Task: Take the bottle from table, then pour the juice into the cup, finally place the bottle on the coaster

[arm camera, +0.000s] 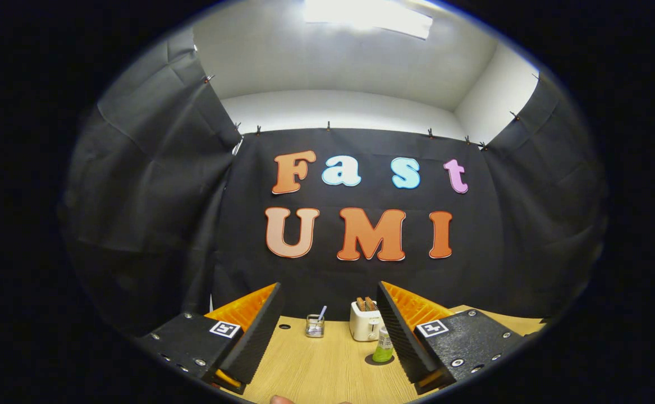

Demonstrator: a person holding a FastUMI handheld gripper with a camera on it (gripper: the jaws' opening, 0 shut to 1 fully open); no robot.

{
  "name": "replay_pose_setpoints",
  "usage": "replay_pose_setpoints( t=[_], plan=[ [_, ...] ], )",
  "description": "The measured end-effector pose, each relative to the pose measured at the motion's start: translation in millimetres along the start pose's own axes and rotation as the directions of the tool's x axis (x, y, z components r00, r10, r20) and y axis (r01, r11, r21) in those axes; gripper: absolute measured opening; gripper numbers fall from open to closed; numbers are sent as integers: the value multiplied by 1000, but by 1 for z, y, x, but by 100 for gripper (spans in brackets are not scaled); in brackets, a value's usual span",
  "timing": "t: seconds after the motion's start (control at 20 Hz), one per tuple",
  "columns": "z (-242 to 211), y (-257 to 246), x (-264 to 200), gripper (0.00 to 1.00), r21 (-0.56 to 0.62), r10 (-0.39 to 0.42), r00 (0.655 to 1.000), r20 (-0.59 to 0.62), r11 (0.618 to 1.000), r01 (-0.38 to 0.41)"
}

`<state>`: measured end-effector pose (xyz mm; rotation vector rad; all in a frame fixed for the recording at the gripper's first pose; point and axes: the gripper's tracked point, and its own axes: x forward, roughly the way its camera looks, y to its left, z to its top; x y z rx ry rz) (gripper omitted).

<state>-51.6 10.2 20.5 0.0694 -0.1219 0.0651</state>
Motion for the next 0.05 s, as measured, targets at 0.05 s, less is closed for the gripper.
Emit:
replay_pose_setpoints(
  t=[0.05],
  plan=[
    [-4,-7,0,98,-5,-13,1000,-6,1000,13]
  ],
)
